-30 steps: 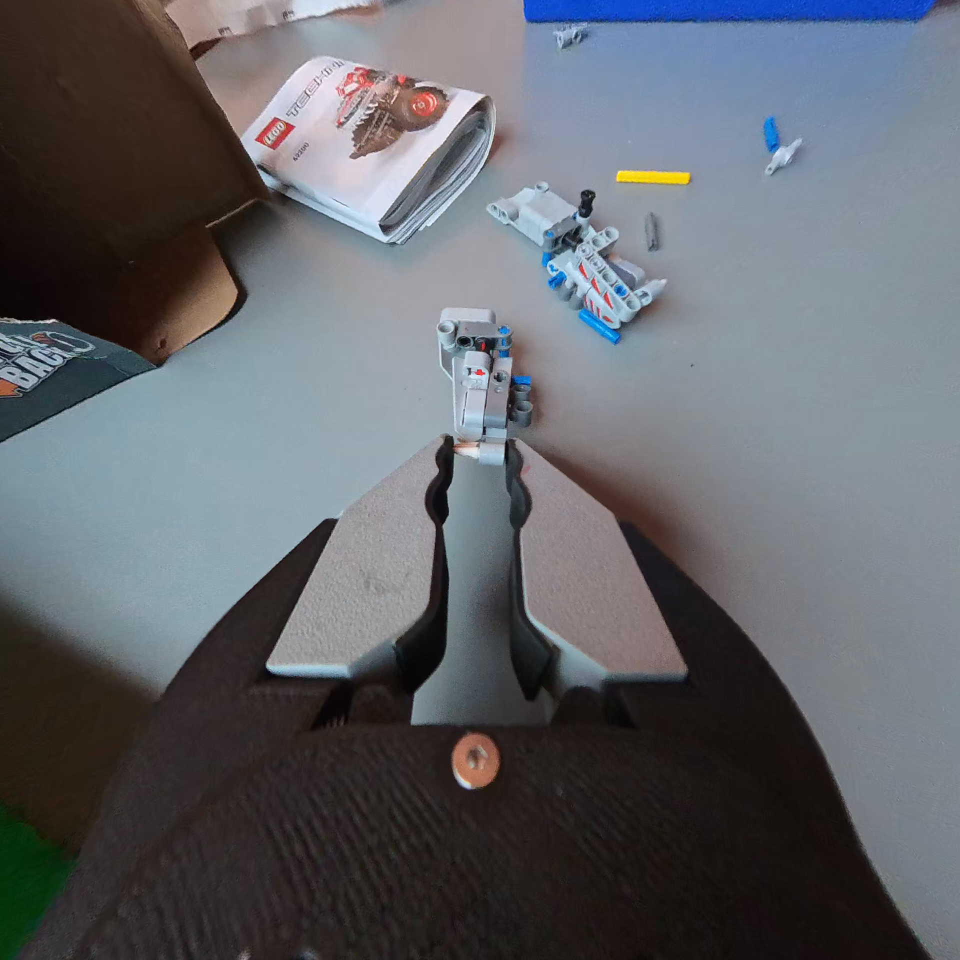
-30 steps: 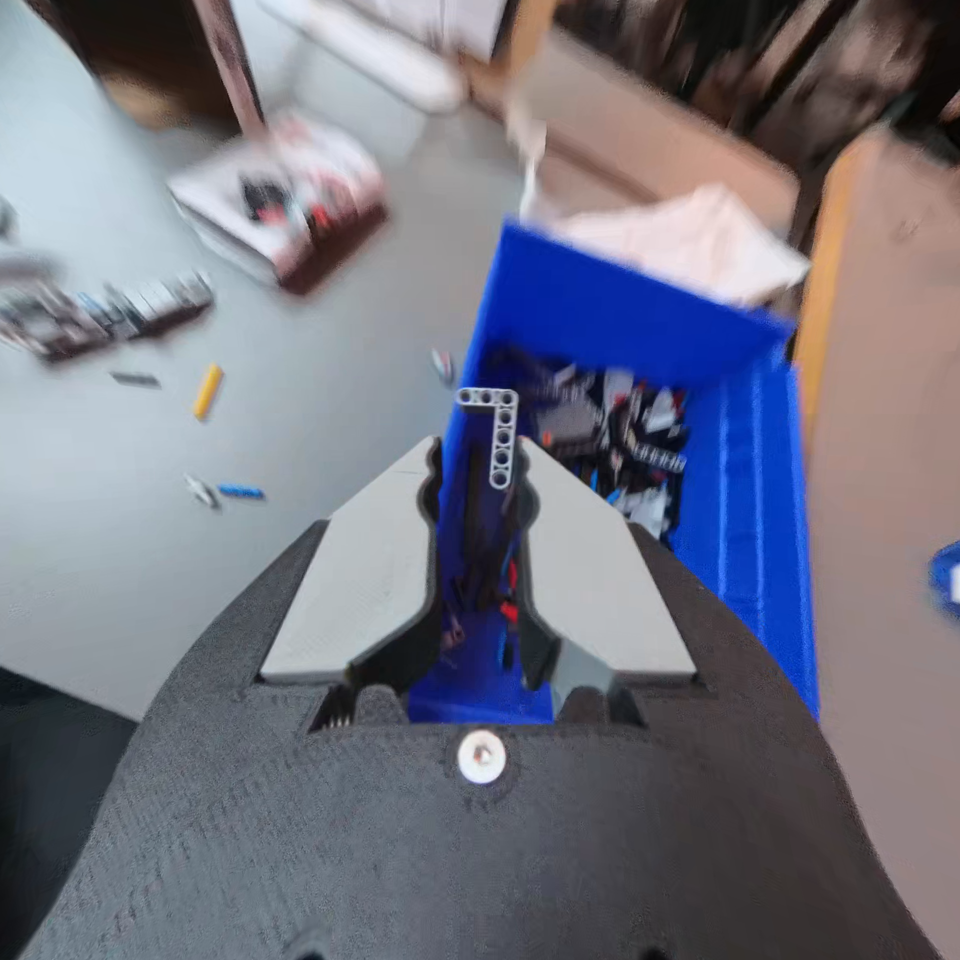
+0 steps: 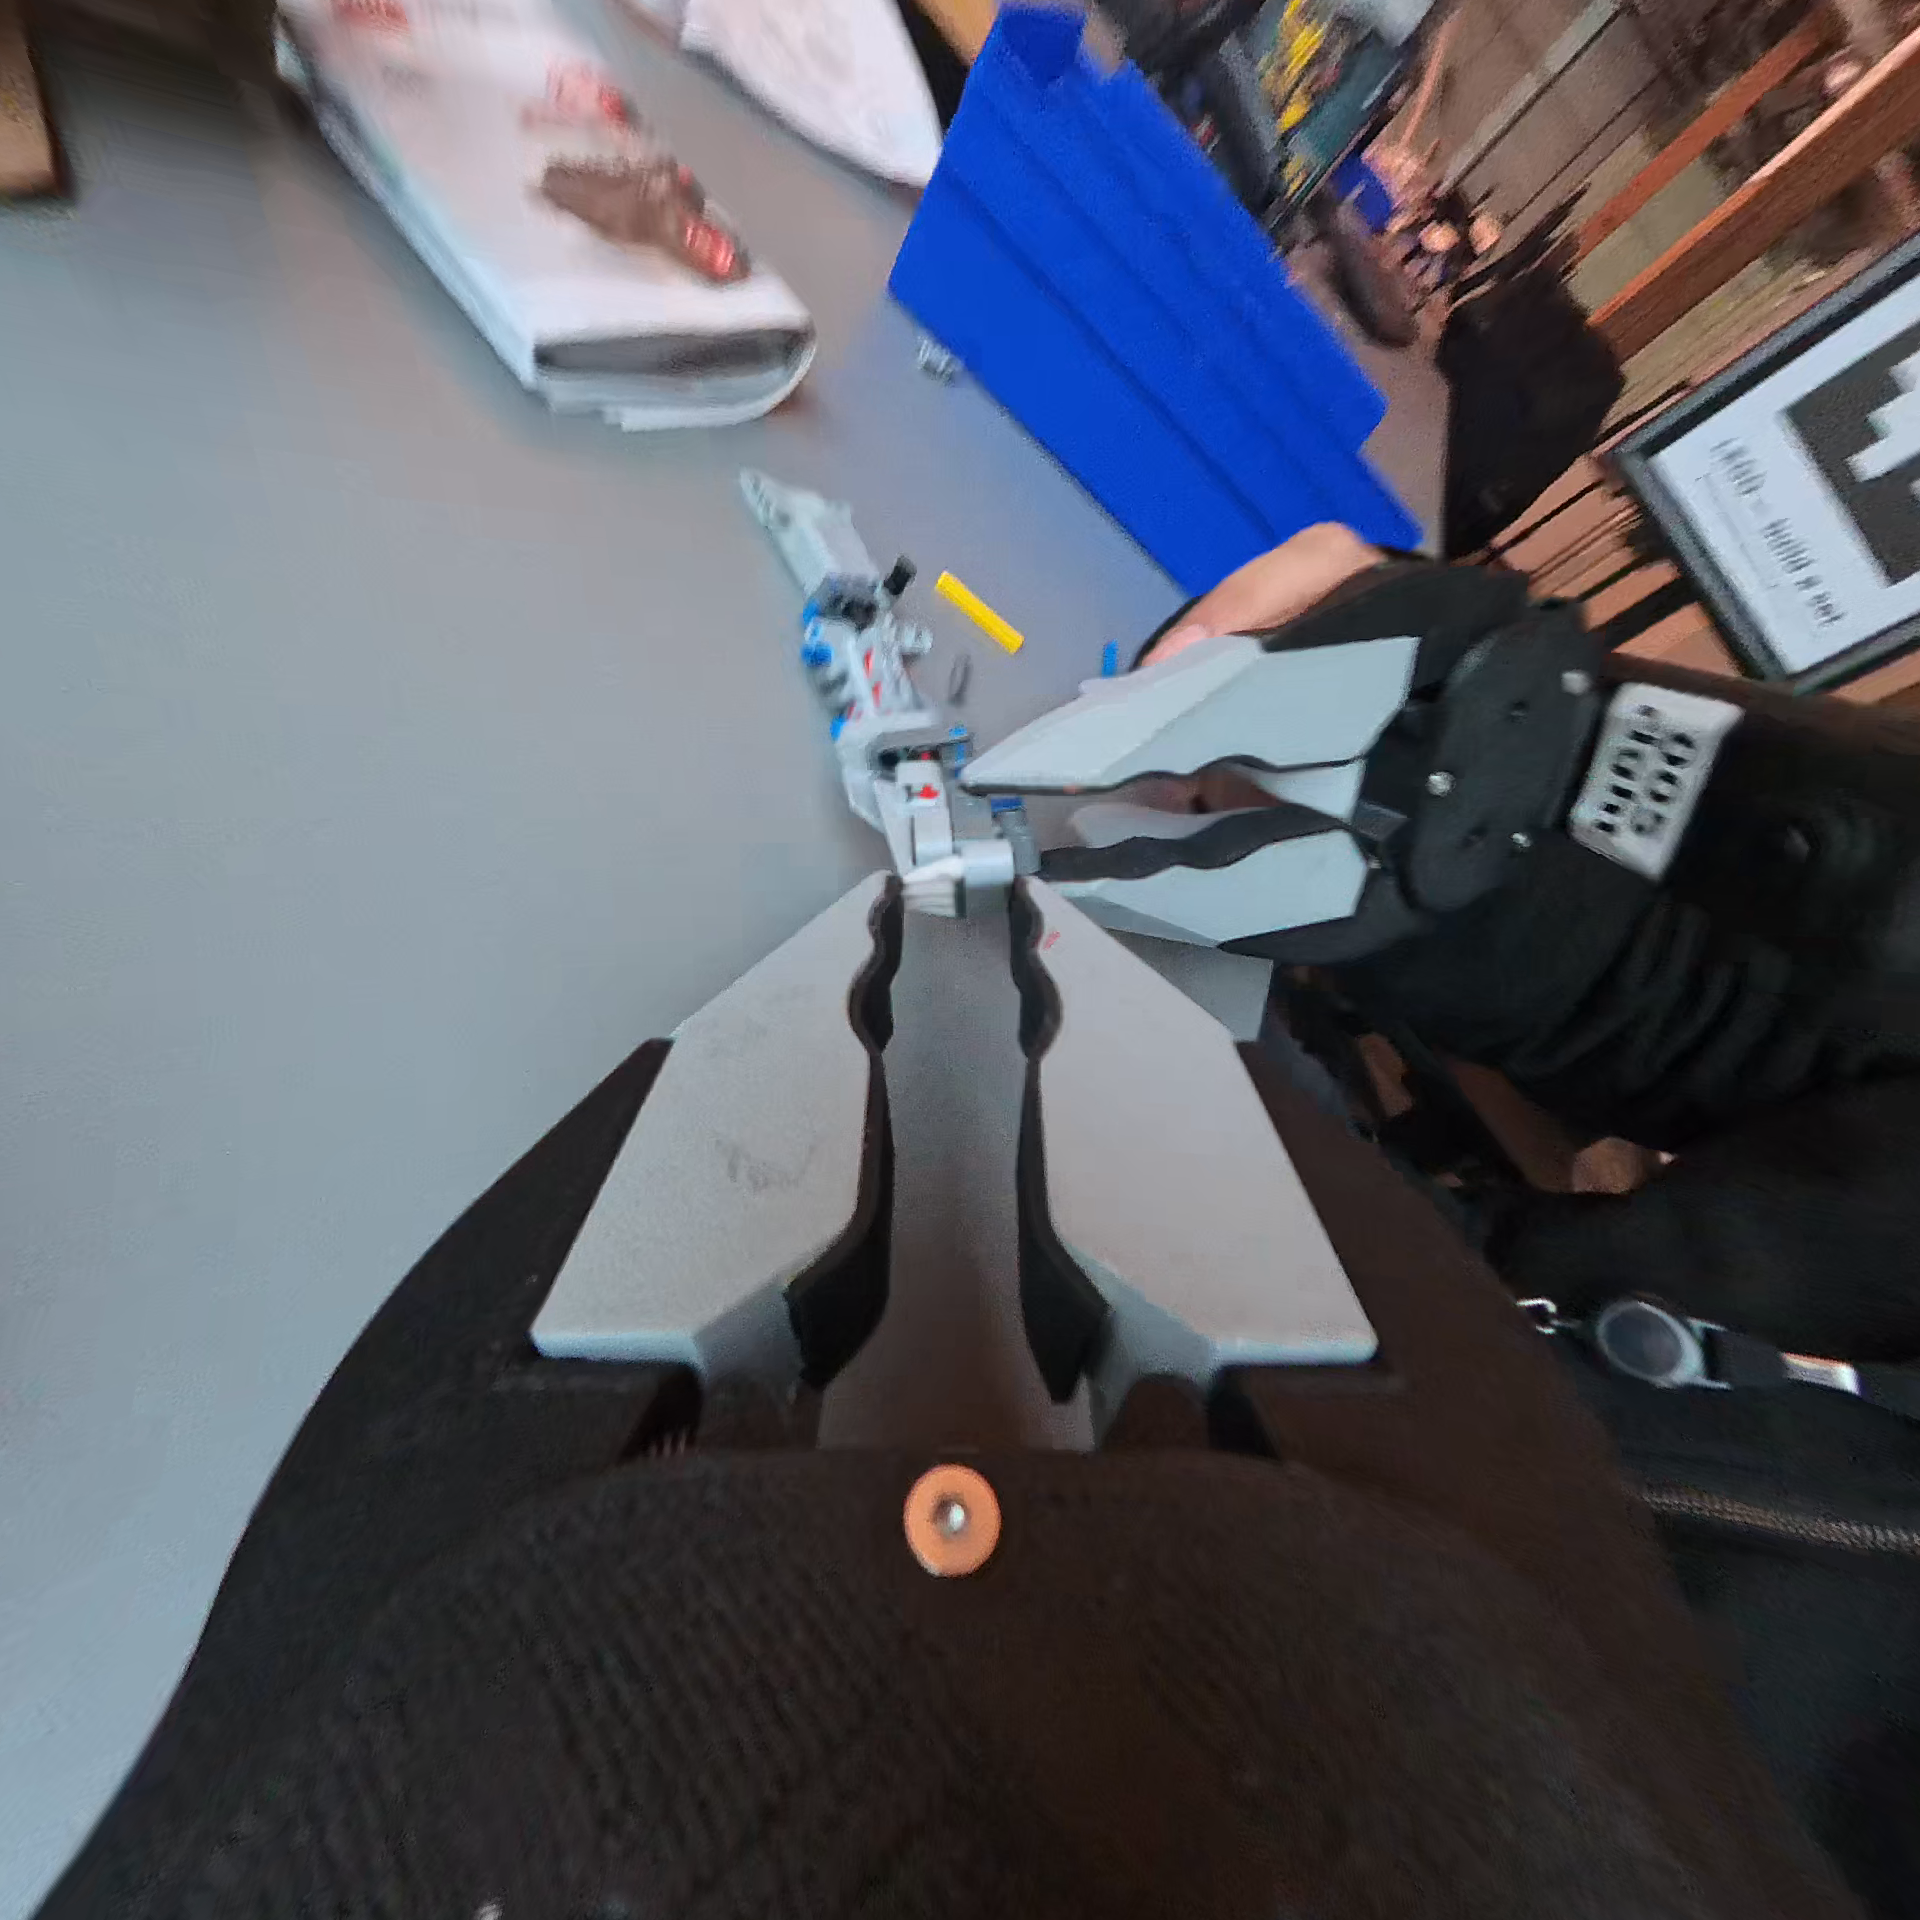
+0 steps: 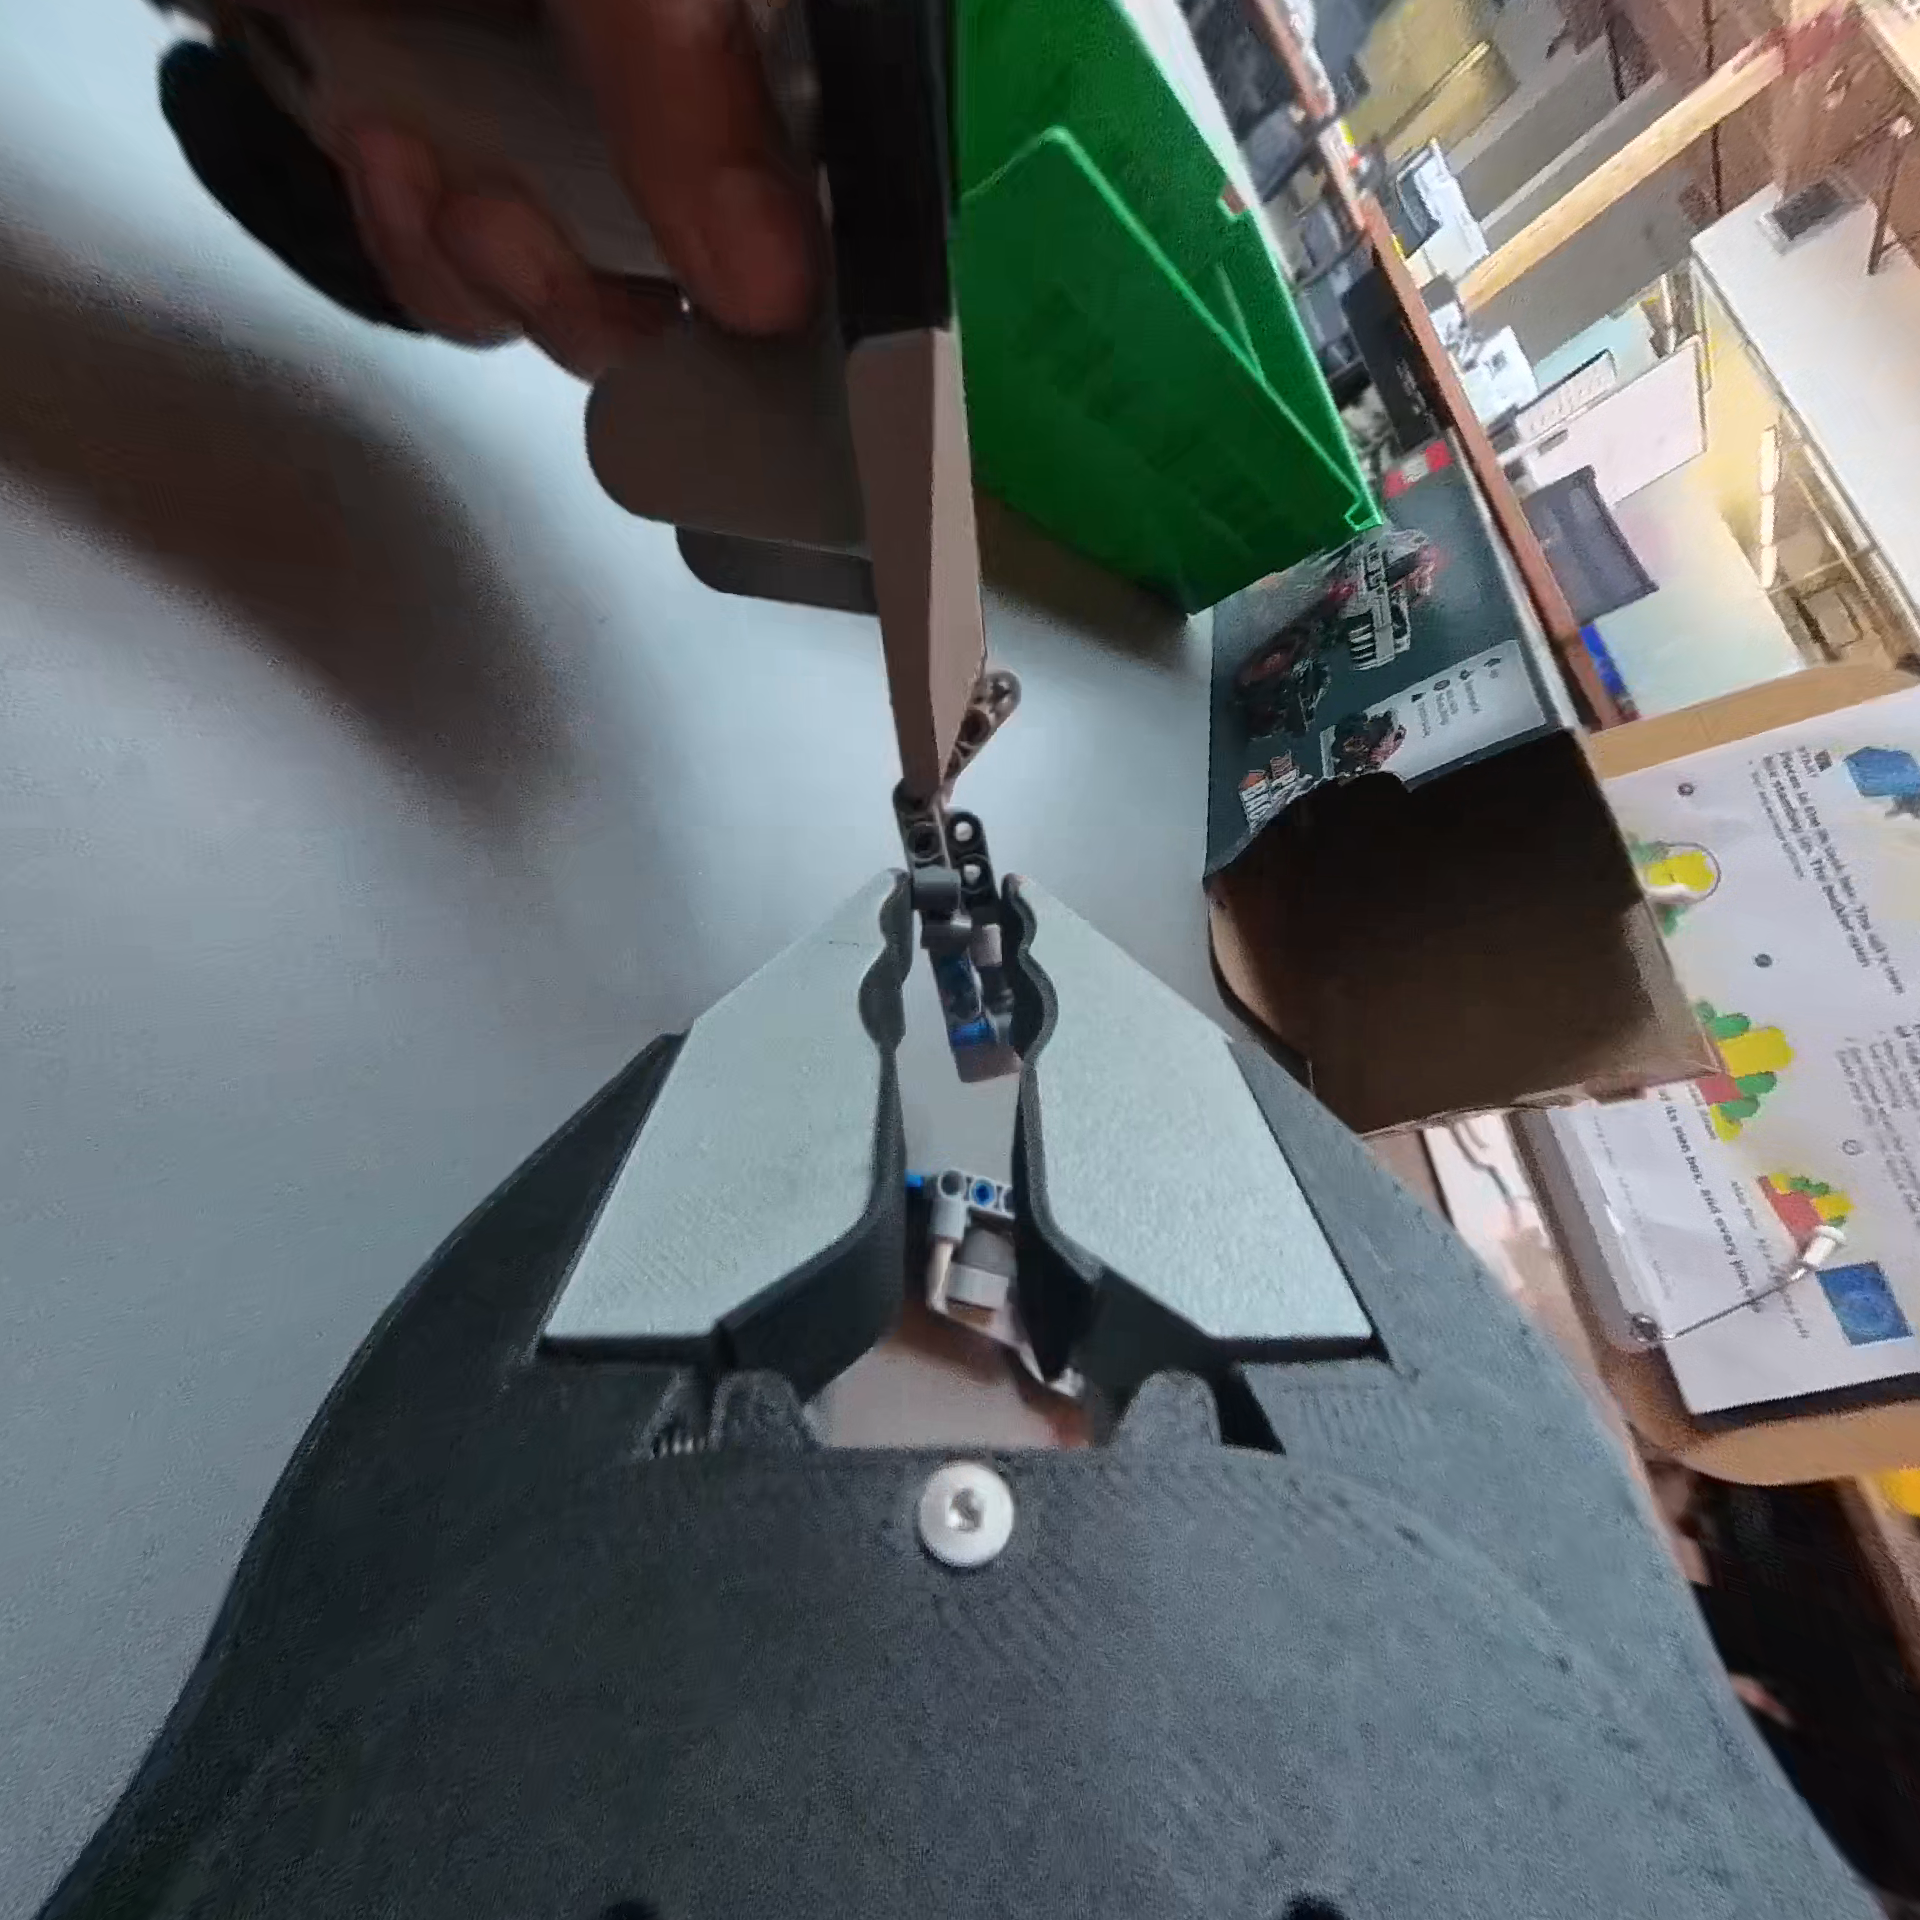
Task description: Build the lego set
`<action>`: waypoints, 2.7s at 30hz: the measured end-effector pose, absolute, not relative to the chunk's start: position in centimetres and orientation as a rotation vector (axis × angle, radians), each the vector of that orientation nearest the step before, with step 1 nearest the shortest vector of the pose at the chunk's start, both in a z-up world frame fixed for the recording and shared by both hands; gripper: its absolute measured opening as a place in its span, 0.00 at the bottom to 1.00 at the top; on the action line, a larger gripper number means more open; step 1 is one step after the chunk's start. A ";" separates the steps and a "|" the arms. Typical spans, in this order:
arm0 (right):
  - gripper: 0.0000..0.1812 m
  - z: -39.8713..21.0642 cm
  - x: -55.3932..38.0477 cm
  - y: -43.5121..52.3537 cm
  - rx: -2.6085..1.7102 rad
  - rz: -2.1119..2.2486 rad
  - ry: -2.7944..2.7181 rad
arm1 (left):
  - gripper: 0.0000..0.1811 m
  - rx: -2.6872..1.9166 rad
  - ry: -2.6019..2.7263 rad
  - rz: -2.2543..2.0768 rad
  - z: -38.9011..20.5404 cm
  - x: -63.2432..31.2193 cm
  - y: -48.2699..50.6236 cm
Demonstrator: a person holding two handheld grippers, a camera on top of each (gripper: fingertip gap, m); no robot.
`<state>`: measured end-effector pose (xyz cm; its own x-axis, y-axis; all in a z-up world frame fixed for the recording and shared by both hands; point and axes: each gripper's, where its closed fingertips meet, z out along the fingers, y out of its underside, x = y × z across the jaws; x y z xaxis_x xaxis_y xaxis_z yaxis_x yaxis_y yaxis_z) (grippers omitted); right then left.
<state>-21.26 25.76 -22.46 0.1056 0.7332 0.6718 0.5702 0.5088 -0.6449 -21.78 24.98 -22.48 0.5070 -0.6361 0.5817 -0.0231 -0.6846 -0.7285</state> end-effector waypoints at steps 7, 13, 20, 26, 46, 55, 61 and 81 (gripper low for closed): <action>0.07 -20.6 -21.7 26.9 -1.325 0.681 -1.503 | 0.25 -1.748 0.896 -0.920 -20.3 -22.2 27.6; 0.07 -20.8 -20.8 27.2 -1.414 0.926 -1.527 | 0.10 -1.541 1.125 -1.105 -19.7 -19.6 27.0; 0.07 -20.0 -20.4 26.6 -1.337 0.961 -1.486 | 0.10 -1.540 1.078 -1.290 -19.3 -19.8 26.6; 0.02 -15.5 -19.3 25.1 -1.126 1.031 -1.333 | 0.10 -1.235 0.997 -1.274 -15.2 -19.6 25.3; 0.08 -14.3 -17.9 23.4 -1.109 0.844 -1.325 | 0.10 -1.061 0.988 -1.350 -13.3 -17.7 22.9; 0.03 -13.8 -18.0 21.8 -1.013 0.987 -1.403 | 0.10 -1.032 1.016 -1.441 -13.1 -17.8 21.9; 0.02 -13.9 -17.8 20.6 -0.872 0.870 -1.593 | 0.10 -1.008 1.062 -1.557 -13.1 -17.7 20.6; 0.03 -11.5 -18.8 20.0 -0.965 1.156 -1.283 | 0.10 -0.893 0.977 -1.598 -11.3 -18.4 20.1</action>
